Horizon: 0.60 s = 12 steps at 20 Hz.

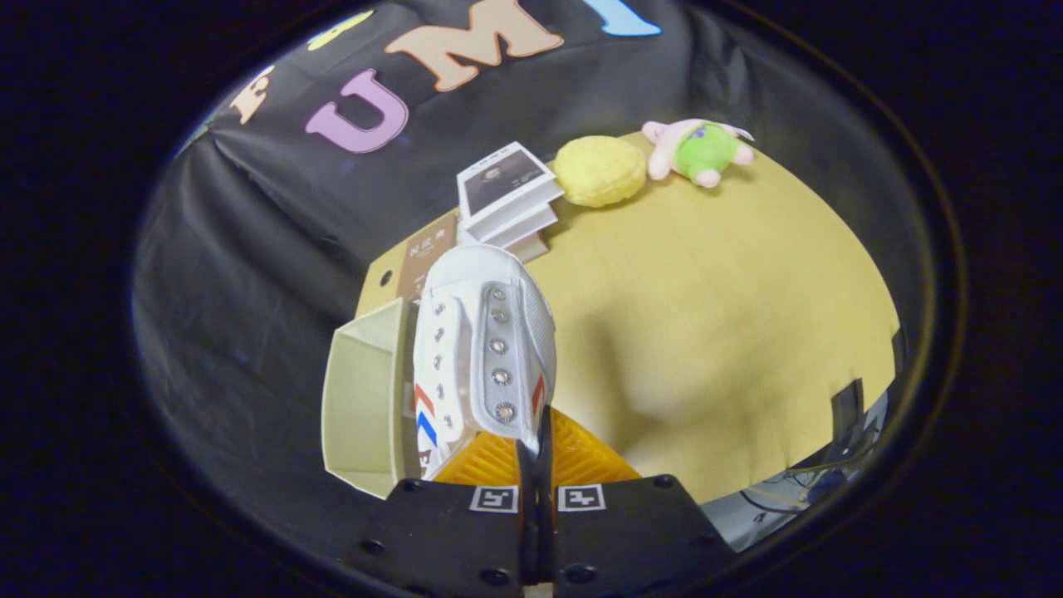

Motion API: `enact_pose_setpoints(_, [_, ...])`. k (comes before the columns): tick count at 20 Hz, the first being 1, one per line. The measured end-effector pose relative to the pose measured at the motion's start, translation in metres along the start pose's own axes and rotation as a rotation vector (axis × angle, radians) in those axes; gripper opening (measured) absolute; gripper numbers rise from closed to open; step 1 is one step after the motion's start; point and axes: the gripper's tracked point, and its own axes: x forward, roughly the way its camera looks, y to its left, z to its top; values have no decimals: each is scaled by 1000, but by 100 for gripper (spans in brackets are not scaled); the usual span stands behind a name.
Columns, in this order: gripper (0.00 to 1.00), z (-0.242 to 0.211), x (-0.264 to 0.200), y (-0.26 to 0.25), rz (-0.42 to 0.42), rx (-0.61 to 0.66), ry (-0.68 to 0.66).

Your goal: Open the storage box then place both shoes into the box .Put the left shoe in first, then the right shoe, with the right side of both shoes facing outward in a uniform manner.

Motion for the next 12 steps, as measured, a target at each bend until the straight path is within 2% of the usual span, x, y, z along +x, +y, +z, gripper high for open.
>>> enact_pose_setpoints(6, [4,0,-2,80,64,-40,-18])
enact_pose_setpoints(12, [4,-18,20,140,100,-82,2])
